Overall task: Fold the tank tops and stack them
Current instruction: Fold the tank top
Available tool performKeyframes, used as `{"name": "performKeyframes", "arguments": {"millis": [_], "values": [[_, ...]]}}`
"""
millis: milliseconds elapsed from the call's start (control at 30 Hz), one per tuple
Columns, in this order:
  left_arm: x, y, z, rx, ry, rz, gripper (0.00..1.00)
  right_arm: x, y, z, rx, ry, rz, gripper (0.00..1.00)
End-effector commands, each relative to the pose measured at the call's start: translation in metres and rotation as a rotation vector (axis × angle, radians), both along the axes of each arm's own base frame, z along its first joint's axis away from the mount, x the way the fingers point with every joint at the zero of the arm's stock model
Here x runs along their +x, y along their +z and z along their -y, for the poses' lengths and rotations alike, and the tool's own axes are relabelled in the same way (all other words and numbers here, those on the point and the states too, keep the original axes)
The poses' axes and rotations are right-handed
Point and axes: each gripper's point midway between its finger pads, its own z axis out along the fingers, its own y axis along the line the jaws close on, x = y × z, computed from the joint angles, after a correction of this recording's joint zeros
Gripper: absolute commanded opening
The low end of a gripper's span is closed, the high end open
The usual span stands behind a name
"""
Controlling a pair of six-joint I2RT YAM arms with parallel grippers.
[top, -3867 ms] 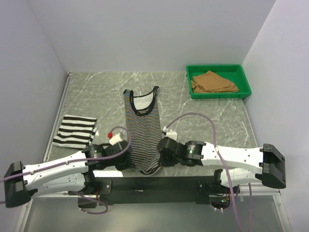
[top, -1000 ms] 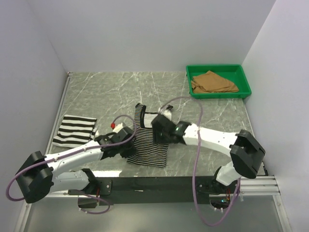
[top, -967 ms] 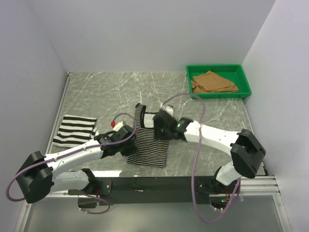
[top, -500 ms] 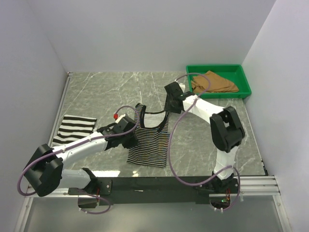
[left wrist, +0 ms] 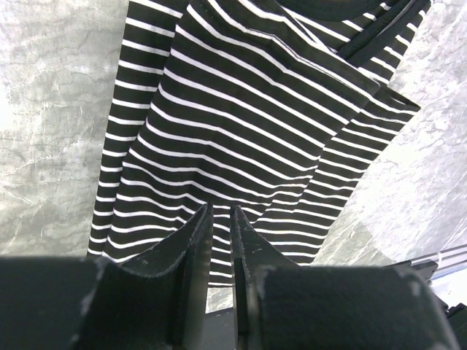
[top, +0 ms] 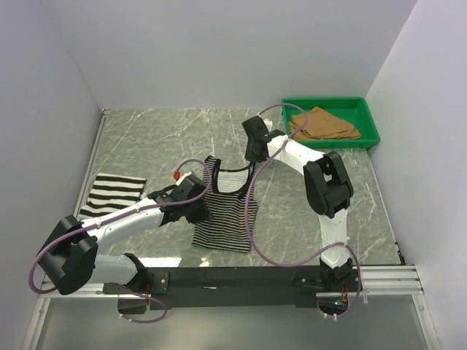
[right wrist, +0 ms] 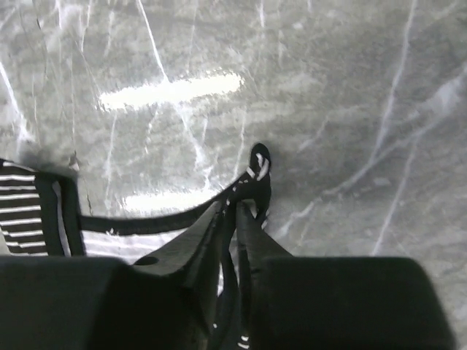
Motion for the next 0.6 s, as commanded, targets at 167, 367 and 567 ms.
{"name": "performKeyframes", "arguments": {"millis": [167, 367, 567], "values": [[0.010, 0.010, 0.013, -0.040, -0.038, 0.036, 0.20, 0.013, -0.003, -0.003, -0.016, 0.005, 0.005, 0.06], [0.009, 0.009, 0.013, -0.041, -0.040, 0.035, 0.19, 0.016, -0.018, -0.014, 0.024, 0.029, -0.014, 0.04], [0.010, 0.008, 0.011, -0.039, -0.034, 0.039, 0.20, 0.019, -0.042, -0.023, 0.054, 0.035, -0.058, 0.04]]}}
